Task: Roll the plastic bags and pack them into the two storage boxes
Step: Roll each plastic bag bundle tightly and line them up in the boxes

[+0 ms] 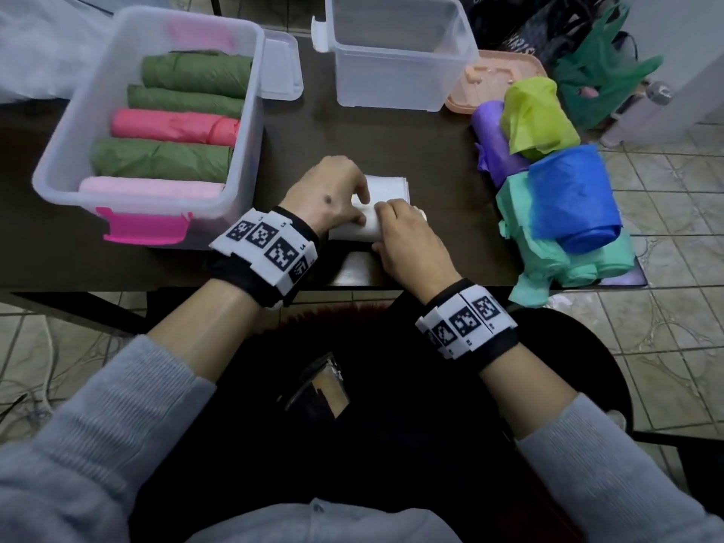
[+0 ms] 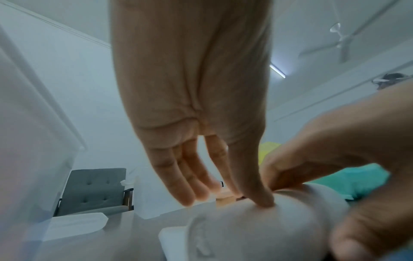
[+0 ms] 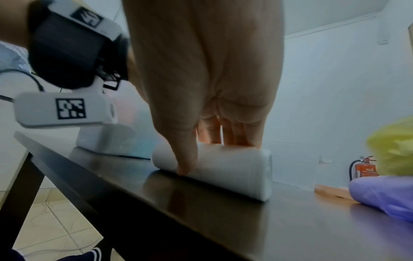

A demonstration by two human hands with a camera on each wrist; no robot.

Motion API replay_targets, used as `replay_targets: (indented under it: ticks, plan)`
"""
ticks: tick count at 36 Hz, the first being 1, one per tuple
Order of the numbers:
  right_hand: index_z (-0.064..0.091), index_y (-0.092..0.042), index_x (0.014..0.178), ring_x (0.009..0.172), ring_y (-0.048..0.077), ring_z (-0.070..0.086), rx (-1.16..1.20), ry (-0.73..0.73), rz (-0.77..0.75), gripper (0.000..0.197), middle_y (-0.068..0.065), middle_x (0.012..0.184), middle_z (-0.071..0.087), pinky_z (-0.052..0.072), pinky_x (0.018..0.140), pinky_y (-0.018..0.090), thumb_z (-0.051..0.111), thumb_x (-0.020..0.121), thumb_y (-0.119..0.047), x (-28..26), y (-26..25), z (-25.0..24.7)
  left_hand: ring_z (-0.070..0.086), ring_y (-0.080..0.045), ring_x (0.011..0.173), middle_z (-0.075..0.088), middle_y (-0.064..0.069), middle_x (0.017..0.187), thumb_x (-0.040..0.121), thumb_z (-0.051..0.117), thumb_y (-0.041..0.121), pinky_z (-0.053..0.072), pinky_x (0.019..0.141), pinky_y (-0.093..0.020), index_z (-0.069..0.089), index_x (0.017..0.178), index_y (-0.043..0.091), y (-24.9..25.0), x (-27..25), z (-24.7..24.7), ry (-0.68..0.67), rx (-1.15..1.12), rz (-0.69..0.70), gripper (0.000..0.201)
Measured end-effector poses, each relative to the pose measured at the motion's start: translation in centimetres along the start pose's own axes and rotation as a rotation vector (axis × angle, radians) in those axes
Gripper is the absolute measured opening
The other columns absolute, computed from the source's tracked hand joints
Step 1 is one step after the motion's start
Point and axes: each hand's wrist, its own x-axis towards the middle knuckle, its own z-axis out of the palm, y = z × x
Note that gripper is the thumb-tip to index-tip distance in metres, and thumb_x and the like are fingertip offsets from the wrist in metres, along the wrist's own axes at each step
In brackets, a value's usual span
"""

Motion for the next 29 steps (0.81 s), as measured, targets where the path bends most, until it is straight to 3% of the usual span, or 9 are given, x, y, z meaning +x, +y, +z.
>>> replay_targets:
  ticks: [3,8,14,19,23,25,27,29]
  plan:
    - [0.044,-0.005,0.124,0.116,0.030,0.043,-0.011,-0.046,0.018,0.036,0.012,0.126,0.046,0.034,0.094,0.034,0.053,0.089,-0.013,1.0,0.3,-0.1,0.061,-0.024,0.102,0.066,-0.009,0.110,0.074,0.078,0.021,0.047,0.085,-0.031,0.070,0.107,0.015,0.2,-0.2,0.3,0.002,0.019,-0.013,0.035]
    - [0.044,-0.004,0.124,0.117,0.030,0.045,-0.004,-0.160,0.027,0.049,0.013,0.124,0.046,0.039,0.094,0.037,0.064,0.083,-0.023,2.5,0.6,-0.9,0.051,-0.027,0.114,0.056,-0.010,0.121,0.065,0.084,0.018,0.041,0.087,-0.033,0.058,0.121,0.013,0.1,-0.5,1.1,-0.034,0.133,0.008,0.062]
    - [0.044,-0.004,0.126,0.118,0.033,0.046,-0.033,-0.222,0.038,0.049,0.015,0.128,0.045,0.039,0.093,0.040,0.063,0.087,-0.026,3.3,0.7,-1.6,0.052,-0.028,0.109,0.057,-0.010,0.117,0.068,0.079,0.010,0.033,0.074,-0.028,0.056,0.115,0.012,-0.1,-0.4,0.6,-0.039,0.163,0.020,0.052]
    - [0.046,-0.006,0.126,0.117,0.030,0.046,0.026,-0.327,0.021,0.050,0.013,0.126,0.045,0.038,0.093,0.038,0.064,0.086,-0.032,3.2,1.1,-1.9,0.060,-0.027,0.100,0.065,-0.006,0.109,0.061,0.084,0.014,0.050,0.083,-0.035,0.066,0.108,0.020,0.0,-0.8,0.1,-0.128,0.112,-0.038,0.051]
    - [0.054,-0.010,0.121,0.102,0.022,0.051,0.103,-0.403,-0.017,0.044,0.008,0.115,0.051,0.036,0.078,0.028,0.065,0.085,-0.033,2.9,1.5,-2.5,0.061,-0.025,0.094,0.062,-0.003,0.098,0.061,0.085,0.013,0.053,0.084,-0.042,0.068,0.106,0.020,0.1,-1.1,-0.1,-0.218,0.100,-0.071,0.049]
    - [0.057,-0.013,0.120,0.100,0.020,0.051,0.112,-0.432,-0.026,0.043,0.005,0.111,0.052,0.037,0.077,0.027,0.067,0.084,-0.034,2.9,1.7,-2.8,0.062,-0.025,0.093,0.060,-0.001,0.095,0.062,0.085,0.014,0.054,0.084,-0.041,0.068,0.107,0.019,0.2,-1.2,-0.1,-0.250,0.100,-0.076,0.048]
    - [0.058,-0.015,0.120,0.111,0.022,0.049,0.109,-0.453,-0.026,0.048,0.004,0.119,0.048,0.041,0.086,0.030,0.071,0.080,-0.038,2.9,2.0,-2.9,0.064,-0.024,0.091,0.063,-0.002,0.096,0.063,0.085,0.013,0.054,0.084,-0.041,0.069,0.107,0.018,0.3,-1.2,-0.1,-0.275,0.087,-0.079,0.047]
    - [0.060,-0.018,0.118,0.126,0.021,0.038,0.126,-0.463,-0.015,0.053,0.004,0.136,0.038,0.037,0.101,0.035,0.075,0.074,-0.043,3.0,2.4,-3.1,0.065,-0.023,0.092,0.067,-0.003,0.100,0.063,0.085,0.011,0.054,0.085,-0.040,0.070,0.107,0.018,0.4,-1.2,-0.2,-0.295,0.072,-0.079,0.047]
